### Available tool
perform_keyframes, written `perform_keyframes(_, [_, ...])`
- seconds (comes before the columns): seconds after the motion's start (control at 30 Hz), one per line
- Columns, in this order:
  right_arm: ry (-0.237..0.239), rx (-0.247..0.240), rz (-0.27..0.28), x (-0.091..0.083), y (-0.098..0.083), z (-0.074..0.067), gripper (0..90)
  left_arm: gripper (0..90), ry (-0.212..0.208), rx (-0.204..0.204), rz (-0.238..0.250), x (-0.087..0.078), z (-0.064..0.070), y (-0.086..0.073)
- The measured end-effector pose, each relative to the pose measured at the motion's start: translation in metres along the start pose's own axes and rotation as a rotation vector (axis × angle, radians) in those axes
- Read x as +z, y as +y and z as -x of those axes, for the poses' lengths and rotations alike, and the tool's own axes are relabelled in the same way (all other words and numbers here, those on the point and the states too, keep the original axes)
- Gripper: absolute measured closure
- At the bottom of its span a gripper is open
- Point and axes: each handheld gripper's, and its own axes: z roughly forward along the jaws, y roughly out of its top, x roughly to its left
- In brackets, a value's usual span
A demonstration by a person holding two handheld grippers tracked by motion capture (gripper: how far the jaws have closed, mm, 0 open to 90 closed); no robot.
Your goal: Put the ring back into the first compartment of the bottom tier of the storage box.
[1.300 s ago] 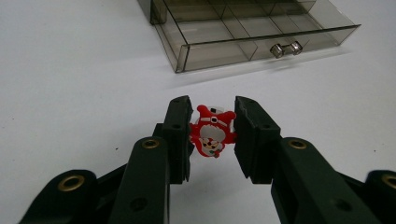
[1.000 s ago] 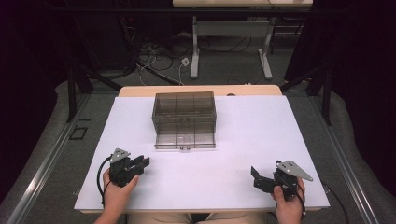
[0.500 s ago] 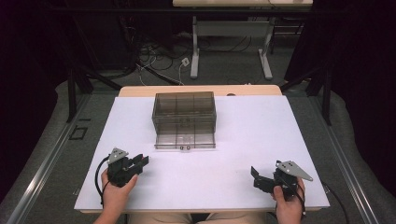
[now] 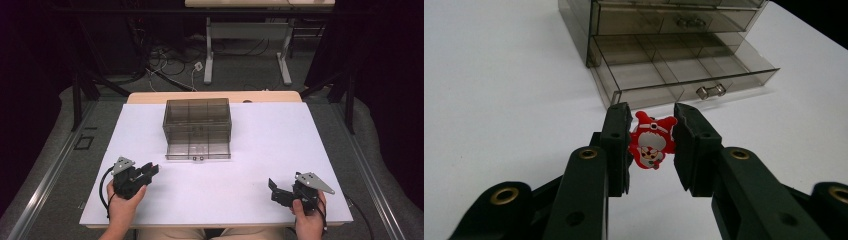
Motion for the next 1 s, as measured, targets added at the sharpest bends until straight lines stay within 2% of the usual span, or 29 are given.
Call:
perform_keyframes(0.17, [-0.014, -0.005, -0.021, -0.001, 0.0, -0.001, 1.9, 68.9, -0.002, -0.002, 0.015, -0.003, 0.0, 0.007])
perform_keyframes(0.2, [-0.002, -0.002, -0.005, 0.0, -0.001, -0.001, 1.9, 68.9, 0.0, 0.0, 0.021, -0.003, 0.0, 0.009])
perform_keyframes(0.6, [-0.009, 0.003, -0.002, 0.0, -0.001, 0.0, 2.0, 69.0, 0.007, 0.0, 0.043, -0.001, -0.002, 0.024])
perform_keyframes(0.63, [-0.018, 0.008, 0.023, 0.002, -0.002, -0.001, 2.0, 69.0, 0.007, 0.0, 0.044, 0.0, -0.002, 0.025])
perform_keyframes(0.7, [-0.018, 0.008, 0.023, 0.002, -0.002, -0.001, 2.1, 69.0, 0.008, 0.0, 0.047, 0.002, -0.001, 0.027])
perform_keyframes(0.77, [-0.006, 0.01, -0.005, 0.0, -0.002, 0.0, 2.1, 69.0, 0.01, 0.0, 0.046, 0.004, -0.001, 0.028])
perform_keyframes(1.0, [-0.009, 0.008, -0.008, 0.001, -0.002, 0.001, 2.2, 69.0, 0.009, 0.005, 0.038, 0.01, 0.001, 0.032])
